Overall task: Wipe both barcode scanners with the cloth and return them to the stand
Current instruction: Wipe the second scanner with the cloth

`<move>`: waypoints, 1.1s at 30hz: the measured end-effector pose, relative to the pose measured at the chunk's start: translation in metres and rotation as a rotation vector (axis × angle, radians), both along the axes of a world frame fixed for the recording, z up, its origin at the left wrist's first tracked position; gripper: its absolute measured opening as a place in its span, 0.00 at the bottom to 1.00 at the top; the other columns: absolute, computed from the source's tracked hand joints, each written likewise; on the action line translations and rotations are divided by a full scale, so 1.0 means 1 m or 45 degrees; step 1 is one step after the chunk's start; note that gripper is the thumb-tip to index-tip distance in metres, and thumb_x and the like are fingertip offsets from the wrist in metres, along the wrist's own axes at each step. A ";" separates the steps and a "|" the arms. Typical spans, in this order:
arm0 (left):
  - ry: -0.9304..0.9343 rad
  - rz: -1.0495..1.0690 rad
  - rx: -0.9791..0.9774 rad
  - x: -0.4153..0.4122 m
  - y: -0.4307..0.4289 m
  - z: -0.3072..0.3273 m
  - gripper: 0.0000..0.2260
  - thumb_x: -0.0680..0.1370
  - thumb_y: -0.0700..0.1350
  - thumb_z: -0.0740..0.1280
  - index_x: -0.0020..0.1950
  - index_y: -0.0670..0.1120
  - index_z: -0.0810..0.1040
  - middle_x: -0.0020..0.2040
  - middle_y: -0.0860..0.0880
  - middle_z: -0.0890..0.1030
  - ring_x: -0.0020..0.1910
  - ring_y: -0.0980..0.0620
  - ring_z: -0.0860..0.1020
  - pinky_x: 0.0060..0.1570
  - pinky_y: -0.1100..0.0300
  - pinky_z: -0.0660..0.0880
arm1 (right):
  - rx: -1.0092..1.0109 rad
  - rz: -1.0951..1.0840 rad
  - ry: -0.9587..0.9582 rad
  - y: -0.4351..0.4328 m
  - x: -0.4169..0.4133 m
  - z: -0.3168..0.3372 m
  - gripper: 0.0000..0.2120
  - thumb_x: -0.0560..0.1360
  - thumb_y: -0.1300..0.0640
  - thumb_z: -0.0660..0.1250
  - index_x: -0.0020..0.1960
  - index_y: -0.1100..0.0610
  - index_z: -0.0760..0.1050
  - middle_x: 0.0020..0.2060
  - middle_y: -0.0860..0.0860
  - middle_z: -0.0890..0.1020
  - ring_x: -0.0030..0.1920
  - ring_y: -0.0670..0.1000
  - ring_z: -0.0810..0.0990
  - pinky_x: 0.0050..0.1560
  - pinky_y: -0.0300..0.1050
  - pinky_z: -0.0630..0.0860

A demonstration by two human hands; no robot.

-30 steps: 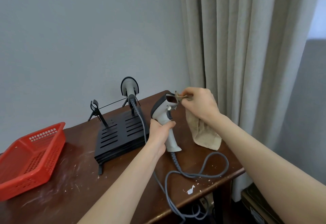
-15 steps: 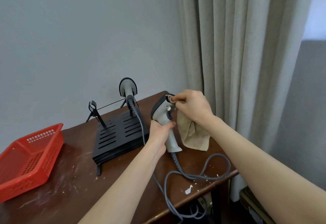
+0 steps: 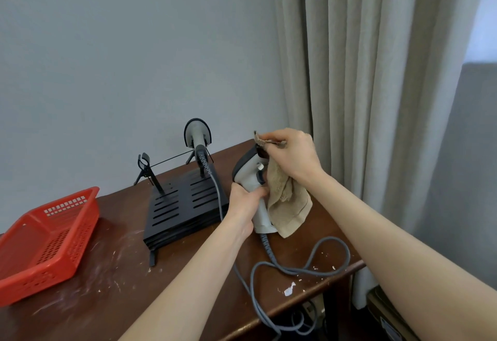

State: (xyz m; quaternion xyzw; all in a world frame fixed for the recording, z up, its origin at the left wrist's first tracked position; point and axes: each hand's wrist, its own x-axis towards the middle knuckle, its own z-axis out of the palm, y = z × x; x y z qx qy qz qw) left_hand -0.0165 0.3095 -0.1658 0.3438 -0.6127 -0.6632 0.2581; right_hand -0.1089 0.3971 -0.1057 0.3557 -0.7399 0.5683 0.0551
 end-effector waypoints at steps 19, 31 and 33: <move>-0.028 0.027 0.016 -0.001 -0.001 0.001 0.21 0.72 0.37 0.72 0.62 0.40 0.72 0.54 0.41 0.80 0.50 0.46 0.79 0.39 0.58 0.75 | 0.129 0.165 0.077 0.001 0.004 0.002 0.12 0.72 0.65 0.65 0.50 0.55 0.84 0.48 0.48 0.85 0.50 0.45 0.80 0.54 0.37 0.75; -0.025 0.031 -0.018 0.001 -0.005 0.004 0.22 0.70 0.37 0.73 0.62 0.41 0.71 0.55 0.41 0.80 0.53 0.44 0.79 0.48 0.52 0.78 | 0.179 0.122 -0.018 -0.001 0.000 0.001 0.12 0.72 0.64 0.65 0.49 0.54 0.84 0.48 0.49 0.85 0.49 0.46 0.80 0.55 0.40 0.76; -0.062 0.060 -0.037 0.002 -0.005 0.004 0.21 0.71 0.37 0.72 0.61 0.41 0.70 0.54 0.42 0.78 0.52 0.45 0.78 0.49 0.52 0.76 | 0.361 0.036 0.023 0.000 -0.008 -0.002 0.12 0.72 0.61 0.65 0.49 0.49 0.84 0.49 0.49 0.85 0.50 0.52 0.81 0.55 0.48 0.78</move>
